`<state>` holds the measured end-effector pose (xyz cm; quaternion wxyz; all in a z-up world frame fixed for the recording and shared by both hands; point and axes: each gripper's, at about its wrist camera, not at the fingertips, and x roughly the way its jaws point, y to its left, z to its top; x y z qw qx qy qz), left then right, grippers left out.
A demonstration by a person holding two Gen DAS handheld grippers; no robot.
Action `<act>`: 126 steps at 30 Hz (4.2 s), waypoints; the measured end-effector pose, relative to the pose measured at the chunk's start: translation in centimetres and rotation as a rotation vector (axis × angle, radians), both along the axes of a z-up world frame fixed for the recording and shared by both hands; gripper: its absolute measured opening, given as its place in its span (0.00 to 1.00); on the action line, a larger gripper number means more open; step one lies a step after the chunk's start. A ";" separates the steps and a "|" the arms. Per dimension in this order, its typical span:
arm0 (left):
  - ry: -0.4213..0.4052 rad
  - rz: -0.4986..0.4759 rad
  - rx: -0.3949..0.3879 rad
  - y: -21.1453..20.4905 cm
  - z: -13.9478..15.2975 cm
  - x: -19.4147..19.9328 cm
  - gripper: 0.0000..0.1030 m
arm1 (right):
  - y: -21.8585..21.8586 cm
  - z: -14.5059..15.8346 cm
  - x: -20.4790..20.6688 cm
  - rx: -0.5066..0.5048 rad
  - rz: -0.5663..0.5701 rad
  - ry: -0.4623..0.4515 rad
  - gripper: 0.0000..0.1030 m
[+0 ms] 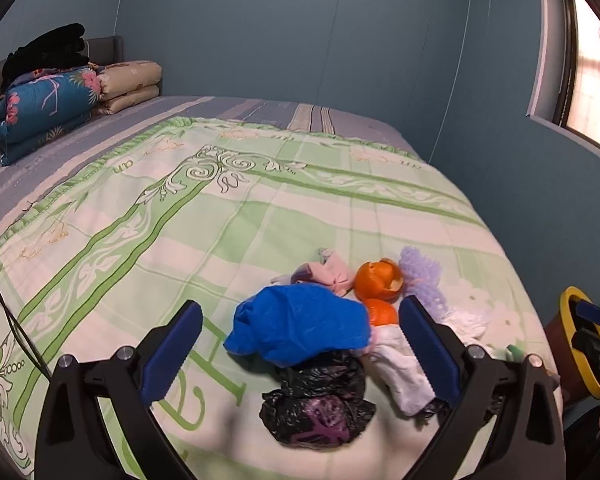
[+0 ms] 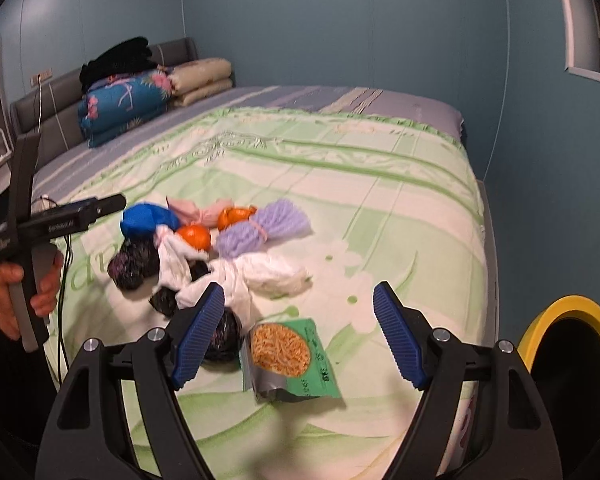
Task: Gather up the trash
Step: 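Grasp the blue plastic bag with the left tool while the right tool grasps the green noodle packet, then carry the blue bag and green noodle packet over the bin with both tools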
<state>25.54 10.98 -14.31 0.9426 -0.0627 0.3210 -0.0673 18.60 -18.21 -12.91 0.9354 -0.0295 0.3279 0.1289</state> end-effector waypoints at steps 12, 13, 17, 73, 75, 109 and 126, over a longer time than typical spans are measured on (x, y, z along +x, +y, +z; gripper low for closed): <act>0.094 0.041 -0.046 0.2 -2.7 2.5 0.91 | 0.3 -3.9 1.8 -0.016 0.016 0.119 0.70; 0.108 0.038 -0.051 0.1 -3.0 2.7 0.89 | 0.4 -4.1 1.9 -0.017 0.020 0.128 0.70; 0.150 0.019 -0.063 -0.3 -4.0 3.2 0.80 | 0.3 -5.3 2.6 -0.020 0.020 0.167 0.63; 0.019 -0.102 -0.348 0.5 1.7 -1.2 0.07 | -1.9 0.1 0.2 0.097 0.017 0.060 0.31; 0.019 -0.113 -0.346 -0.2 2.0 -1.4 0.07 | -2.2 0.7 -0.1 0.101 0.014 0.040 0.30; -0.147 -0.449 -0.261 -17.4 12.7 -6.4 0.07 | -14.7 12.4 -9.0 0.297 -0.221 -0.368 0.30; -0.115 -0.703 -0.263 -29.8 13.4 -7.8 0.07 | -20.9 14.6 -14.0 0.269 -0.474 -0.505 0.31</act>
